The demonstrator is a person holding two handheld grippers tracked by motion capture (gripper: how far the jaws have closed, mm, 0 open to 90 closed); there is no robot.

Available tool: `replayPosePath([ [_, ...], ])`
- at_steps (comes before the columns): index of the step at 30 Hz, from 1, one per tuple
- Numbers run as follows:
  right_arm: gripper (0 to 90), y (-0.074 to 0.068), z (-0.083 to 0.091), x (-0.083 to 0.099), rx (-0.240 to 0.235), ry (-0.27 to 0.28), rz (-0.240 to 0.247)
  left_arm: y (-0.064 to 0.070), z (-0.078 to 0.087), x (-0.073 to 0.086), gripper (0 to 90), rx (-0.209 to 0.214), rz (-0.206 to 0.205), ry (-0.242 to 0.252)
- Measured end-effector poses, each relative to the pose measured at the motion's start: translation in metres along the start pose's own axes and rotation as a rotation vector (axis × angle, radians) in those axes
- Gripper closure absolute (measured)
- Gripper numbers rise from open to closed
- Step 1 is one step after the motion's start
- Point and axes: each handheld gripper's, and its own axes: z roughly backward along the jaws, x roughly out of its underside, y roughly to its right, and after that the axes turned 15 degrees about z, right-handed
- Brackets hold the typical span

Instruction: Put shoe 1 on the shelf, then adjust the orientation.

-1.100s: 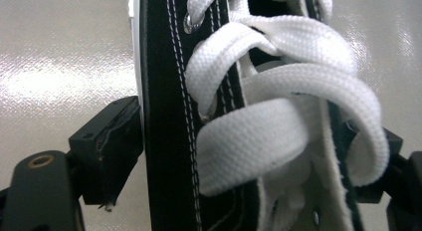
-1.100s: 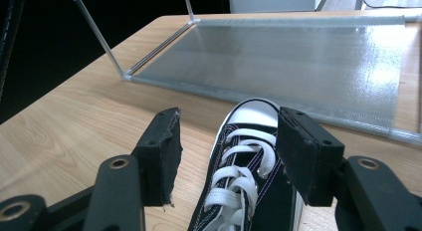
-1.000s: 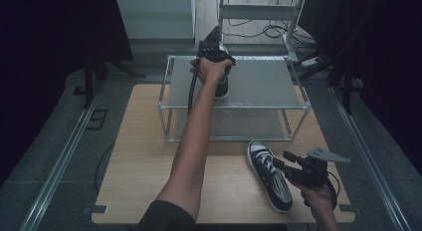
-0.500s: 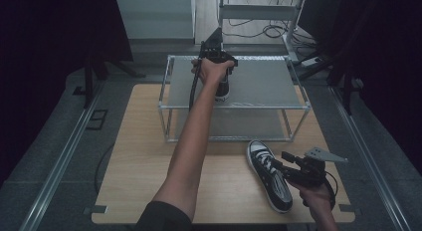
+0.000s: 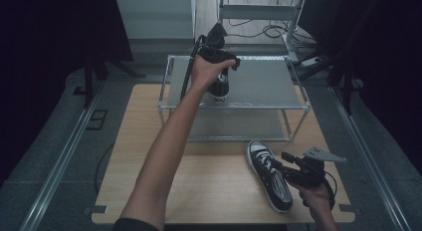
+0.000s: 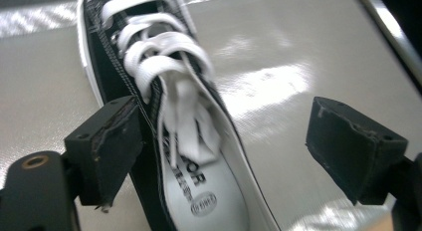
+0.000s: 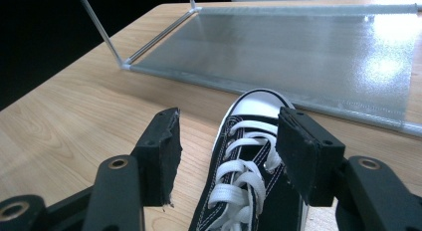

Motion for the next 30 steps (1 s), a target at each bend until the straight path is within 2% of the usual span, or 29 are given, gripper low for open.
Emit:
replayPosePath([
  [3, 43.3, -0.002, -0.002, 0.0, -0.003, -0.008, 0.008, -0.006, 0.012, 0.009, 15.7, 0.066, -0.038, -0.013],
  [5, 43.7, -0.003, -0.003, 0.0, -0.005, -0.011, 0.012, -0.011, 0.02, 0.016, 16.3, 0.088, -0.068, -0.002],
  [7, 44.5, -0.006, -0.004, 0.0, -0.01, -0.016, 0.022, -0.017, 0.029, 0.024, 16.8, 0.132, -0.101, 0.004],
  [10, 46.4, -0.009, -0.004, 0.0, -0.018, -0.021, 0.032, -0.026, 0.039, 0.036, 18.6, 0.161, -0.136, 0.013],
  [13, 52.7, -0.013, -0.003, 0.001, -0.035, -0.024, 0.046, -0.035, 0.046, 0.048, 19.9, 0.19, -0.154, 0.014],
  [14, 58.1, -0.016, -0.001, 0.001, -0.042, -0.021, 0.056, -0.038, 0.048, 0.051, 19.8, 0.2, -0.159, 0.013],
  [16, 60.6, -0.018, 0.0, 0.001, -0.044, -0.021, 0.065, -0.044, 0.054, 0.06, 19.7, 0.224, -0.18, 0.018],
  [21, 70.4, -0.028, 0.001, 0.003, -0.075, -0.04, 0.094, -0.054, 0.064, 0.084, 19.4, 0.222, -0.237, 0.015],
  [28, 84.2, -0.047, 0.004, 0.009, -0.107, -0.078, 0.132, -0.063, 0.073, 0.11, 19.6, 0.266, -0.261, 0.017],
  [30, 84.5, -0.049, 0.004, 0.01, -0.108, -0.084, 0.137, -0.066, 0.075, 0.116, 19.8, 0.281, -0.262, 0.021],
])
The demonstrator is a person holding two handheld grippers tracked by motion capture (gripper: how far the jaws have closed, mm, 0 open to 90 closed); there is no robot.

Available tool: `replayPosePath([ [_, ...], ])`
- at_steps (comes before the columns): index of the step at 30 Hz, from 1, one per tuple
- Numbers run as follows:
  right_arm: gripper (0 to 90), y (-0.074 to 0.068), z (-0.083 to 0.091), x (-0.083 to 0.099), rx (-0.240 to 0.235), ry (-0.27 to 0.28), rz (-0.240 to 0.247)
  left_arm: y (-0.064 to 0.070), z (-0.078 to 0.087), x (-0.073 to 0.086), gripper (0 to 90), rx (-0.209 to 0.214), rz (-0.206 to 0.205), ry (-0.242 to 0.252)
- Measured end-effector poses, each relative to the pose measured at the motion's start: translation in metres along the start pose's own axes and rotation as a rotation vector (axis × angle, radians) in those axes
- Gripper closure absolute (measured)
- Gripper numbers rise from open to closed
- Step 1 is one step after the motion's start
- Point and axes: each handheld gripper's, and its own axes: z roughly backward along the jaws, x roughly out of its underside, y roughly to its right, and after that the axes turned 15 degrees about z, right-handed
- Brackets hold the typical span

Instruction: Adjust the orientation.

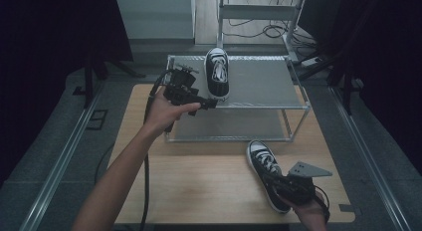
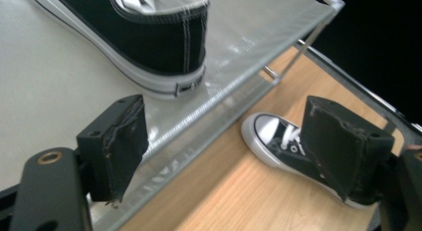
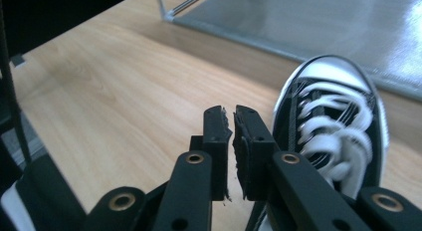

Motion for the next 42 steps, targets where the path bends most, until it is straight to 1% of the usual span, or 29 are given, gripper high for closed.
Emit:
replayPosePath([
  [2, 84.6, -0.005, 0.0, 0.003, -0.007, -0.007, 0.013, -0.001, 0.002, 0.007, 20.5, 0.007, -0.001, 0.0],
  [5, 85.9, -0.013, 0.0, 0.013, -0.016, -0.024, 0.027, -0.002, 0.006, 0.016, 20.5, -0.004, -0.013, 0.006],
  [6, 85.9, -0.013, 0.0, 0.013, -0.016, -0.024, 0.027, -0.003, 0.007, 0.019, 20.5, -0.005, -0.013, 0.008],
  [8, 87.4, -0.018, 0.0, 0.019, -0.018, -0.036, 0.036, -0.005, 0.009, 0.025, 20.7, -0.002, -0.013, 0.007],
  [10, 88.0, -0.025, 0.003, 0.025, -0.027, -0.049, 0.049, -0.009, 0.01, 0.033, 20.7, -0.015, -0.012, 0.007],
  [12, 89.2, -0.031, 0.007, 0.03, -0.009, -0.059, 0.068, -0.012, 0.01, 0.039, 20.7, -0.024, -0.017, 0.006],
  [15, 89.9, -0.037, 0.011, 0.041, -0.013, -0.087, 0.066, -0.018, 0.008, 0.055, 20.7, -0.015, -0.008, 0.005],
  [16, 90.0, -0.038, 0.011, 0.05, 0.012, -0.112, 0.065, -0.019, 0.007, 0.059, 20.7, -0.019, -0.007, 0.002],
  [17, 90.0, -0.037, 0.012, 0.054, 0.034, -0.127, 0.063, -0.021, 0.005, 0.065, 20.7, -0.024, -0.01, -0.003],
  [18, 90.0, -0.037, 0.012, 0.054, 0.034, -0.127, 0.063, -0.023, 0.003, 0.07, 20.7, -0.023, -0.007, -0.004],
  [19, 90.0, -0.035, 0.012, 0.059, 0.045, -0.131, 0.062, -0.024, 0.002, 0.076, 20.7, -0.017, -0.005, -0.009],
  [20, 90.0, -0.031, 0.014, 0.062, 0.025, -0.107, 0.04, -0.026, 0.0, 0.082, 20.7, -0.006, -0.007, -0.011],
  [21, 90.0, -0.031, 0.014, 0.062, 0.025, -0.107, 0.04, -0.028, -0.001, 0.088, 20.7, 0.004, -0.01, -0.014],
  [23, 90.0, -0.031, 0.017, 0.063, 0.078, -0.137, 0.08, -0.032, -0.005, 0.101, 20.7, 0.026, -0.008, -0.018],
  [24, 90.0, -0.028, 0.02, 0.065, 0.09, -0.136, 0.08, -0.034, -0.006, 0.107, 20.7, 0.034, -0.004, -0.021],
  [25, 90.0, -0.016, 0.027, 0.071, 0.119, -0.129, 0.041, -0.036, -0.009, 0.113, 20.8, 0.037, 0.001, -0.024],
  [26, 90.0, -0.016, 0.027, 0.071, 0.119, -0.129, 0.041, -0.038, -0.01, 0.117, 20.8, 0.036, 0.002, -0.026],
  [27, 90.0, -0.006, 0.032, 0.076, 0.135, -0.119, 0.013, -0.04, -0.013, 0.122, 20.9, 0.028, 0.003, -0.029],
  [28, 90.0, -0.006, 0.032, 0.076, 0.135, -0.119, 0.013, -0.042, -0.016, 0.127, 20.9, 0.024, 0.006, -0.033],
  [29, 90.0, 0.0, 0.034, 0.078, 0.126, -0.107, -0.009, -0.044, -0.019, 0.132, 21.0, 0.024, 0.01, -0.038],
  [30, 90.0, 0.003, 0.035, 0.08, 0.123, -0.098, -0.019, -0.046, -0.022, 0.137, 21.0, 0.033, 0.018, -0.042],
  [31, 90.0, 0.006, 0.035, 0.08, 0.134, -0.1, -0.013, -0.047, -0.024, 0.141, 21.1, 0.04, 0.022, -0.045],
  [32, 90.0, 0.007, 0.036, 0.081, 0.134, -0.101, -0.011, -0.048, -0.026, 0.144, 21.1, 0.047, 0.028, -0.045],
  [34, 90.0, 0.009, 0.036, 0.081, 0.117, -0.096, -0.019, -0.05, -0.028, 0.149, 21.1, 0.047, 0.031, -0.05],
  [35, 88.6, 0.009, 0.037, 0.081, 0.108, -0.088, -0.021, -0.051, -0.029, 0.152, 21.1, 0.041, 0.031, -0.052],
  [38, 79.9, 0.01, 0.042, 0.076, 0.091, -0.031, -0.029, -0.055, -0.031, 0.156, 21.1, 0.04, 0.041, -0.056],
  [40, 67.8, 0.012, 0.048, 0.067, 0.088, 0.012, -0.017, -0.057, -0.031, 0.158, 21.4, 0.019, 0.041, -0.056],
  [41, 62.9, 0.013, 0.049, 0.063, 0.094, 0.023, -0.014, -0.058, -0.031, 0.16, 21.5, 0.009, 0.043, -0.054],
  [42, 55.6, 0.014, 0.051, 0.058, 0.104, 0.031, -0.009, -0.06, -0.031, 0.161, 21.6, 0.007, 0.045, -0.056],
])
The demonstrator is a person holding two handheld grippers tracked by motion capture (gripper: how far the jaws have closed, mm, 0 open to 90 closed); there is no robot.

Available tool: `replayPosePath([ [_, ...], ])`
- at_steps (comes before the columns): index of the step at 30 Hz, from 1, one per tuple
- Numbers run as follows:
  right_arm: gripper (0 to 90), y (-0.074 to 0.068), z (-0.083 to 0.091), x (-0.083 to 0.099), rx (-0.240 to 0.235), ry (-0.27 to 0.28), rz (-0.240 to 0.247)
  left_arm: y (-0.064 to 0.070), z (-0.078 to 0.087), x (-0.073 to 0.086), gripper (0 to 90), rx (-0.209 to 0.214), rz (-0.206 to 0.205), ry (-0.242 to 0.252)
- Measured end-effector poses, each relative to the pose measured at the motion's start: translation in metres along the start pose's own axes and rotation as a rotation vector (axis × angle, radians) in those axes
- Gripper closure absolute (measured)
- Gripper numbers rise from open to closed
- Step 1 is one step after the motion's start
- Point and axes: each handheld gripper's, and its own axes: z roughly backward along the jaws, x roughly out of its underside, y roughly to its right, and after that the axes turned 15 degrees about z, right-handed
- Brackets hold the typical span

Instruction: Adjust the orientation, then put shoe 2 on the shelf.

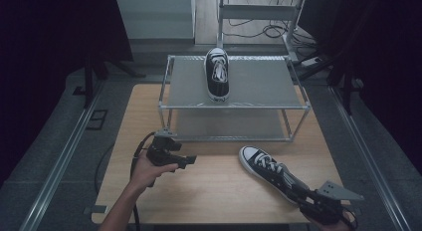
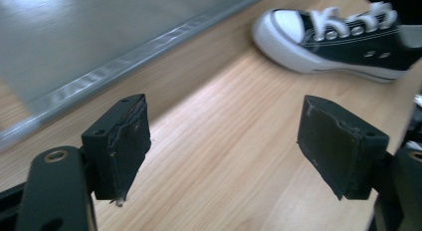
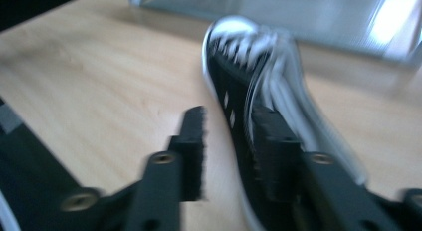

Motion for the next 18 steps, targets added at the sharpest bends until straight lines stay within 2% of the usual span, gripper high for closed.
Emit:
replayPosePath([
  [1, 47.5, 0.002, 0.001, -0.005, 0.01, 0.003, 0.002, -0.001, 0.0, 0.002, 21.6, 0.0, 0.007, 0.003],
  [3, 37.7, 0.008, 0.0, -0.017, 0.071, 0.0, 0.019, -0.004, -0.002, 0.006, 21.6, -0.01, 0.01, 0.006],
  [6, 28.8, 0.021, -0.005, -0.028, 0.069, -0.032, 0.027, -0.006, -0.005, 0.012, 21.6, -0.017, 0.016, 0.01],
  [7, 25.9, 0.025, -0.008, -0.03, 0.05, -0.043, 0.028, -0.007, -0.005, 0.014, 21.6, -0.02, 0.015, 0.011],
  [13, 23.3, 0.038, -0.023, -0.046, 0.003, -0.103, 0.055, -0.013, -0.011, 0.022, 21.7, -0.035, 0.023, 0.011],
  [15, 23.4, 0.042, -0.029, -0.049, 0.002, -0.128, 0.057, -0.013, -0.013, 0.025, 22.1, -0.044, 0.023, 0.009],
  [18, 23.0, 0.047, -0.038, -0.051, -0.032, -0.152, 0.049, -0.016, -0.019, 0.032, 22.4, -0.041, 0.033, 0.008],
])
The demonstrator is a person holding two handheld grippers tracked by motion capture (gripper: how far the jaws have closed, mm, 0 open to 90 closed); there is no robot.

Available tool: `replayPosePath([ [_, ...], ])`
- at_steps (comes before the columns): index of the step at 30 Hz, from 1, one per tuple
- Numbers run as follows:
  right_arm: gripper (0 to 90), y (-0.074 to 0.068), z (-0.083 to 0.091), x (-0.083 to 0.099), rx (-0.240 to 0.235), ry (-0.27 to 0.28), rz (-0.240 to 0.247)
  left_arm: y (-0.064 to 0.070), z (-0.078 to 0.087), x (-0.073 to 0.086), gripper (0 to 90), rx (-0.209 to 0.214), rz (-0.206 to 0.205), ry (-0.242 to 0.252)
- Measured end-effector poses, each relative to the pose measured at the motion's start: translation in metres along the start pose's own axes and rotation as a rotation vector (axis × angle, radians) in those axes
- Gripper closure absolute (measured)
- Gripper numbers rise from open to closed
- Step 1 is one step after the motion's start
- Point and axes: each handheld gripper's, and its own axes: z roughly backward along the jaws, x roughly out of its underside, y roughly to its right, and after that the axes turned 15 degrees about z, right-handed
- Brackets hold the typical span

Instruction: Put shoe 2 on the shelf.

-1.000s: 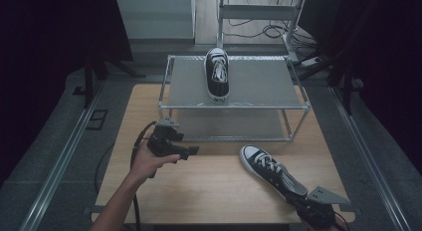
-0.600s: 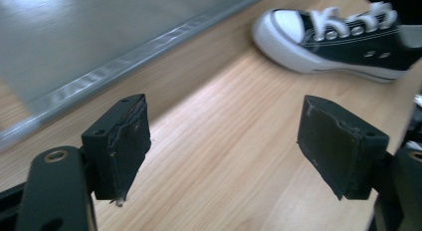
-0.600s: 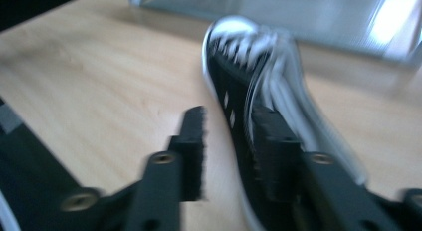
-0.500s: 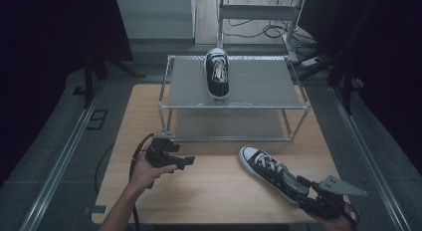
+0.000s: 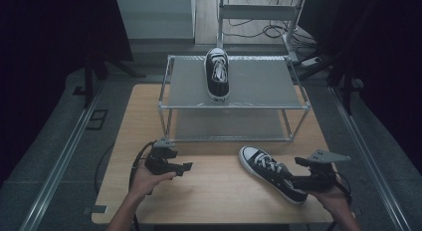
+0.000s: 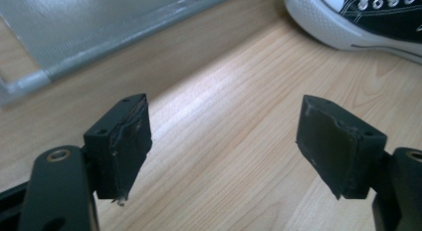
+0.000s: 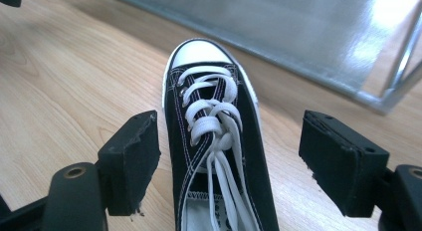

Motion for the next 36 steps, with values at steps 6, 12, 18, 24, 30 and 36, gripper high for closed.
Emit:
replayPosePath([
  [6, 19.0, 0.003, -0.017, -0.008, -0.034, -0.071, 0.021, -0.004, -0.011, 0.008, 23.1, -0.015, 0.025, -0.001],
  [12, 15.3, 0.002, -0.031, -0.016, -0.049, -0.13, 0.035, -0.002, -0.019, 0.012, 23.2, -0.032, 0.012, -0.025],
  [18, 13.7, 0.005, -0.042, -0.016, -0.064, -0.205, 0.041, -0.003, -0.022, 0.013, 23.2, -0.033, 0.012, -0.041],
  [24, 13.1, 0.005, -0.053, -0.022, -0.074, -0.255, 0.038, -0.003, -0.021, 0.014, 23.3, -0.025, 0.022, -0.034],
  [30, 12.7, 0.003, -0.069, -0.025, -0.101, -0.346, 0.058, -0.005, -0.02, 0.015, 23.2, -0.02, 0.025, -0.037],
  [36, 11.8, 0.0, -0.08, -0.024, -0.093, -0.435, 0.079, -0.006, -0.021, 0.015, 23.2, -0.019, 0.035, -0.039],
])
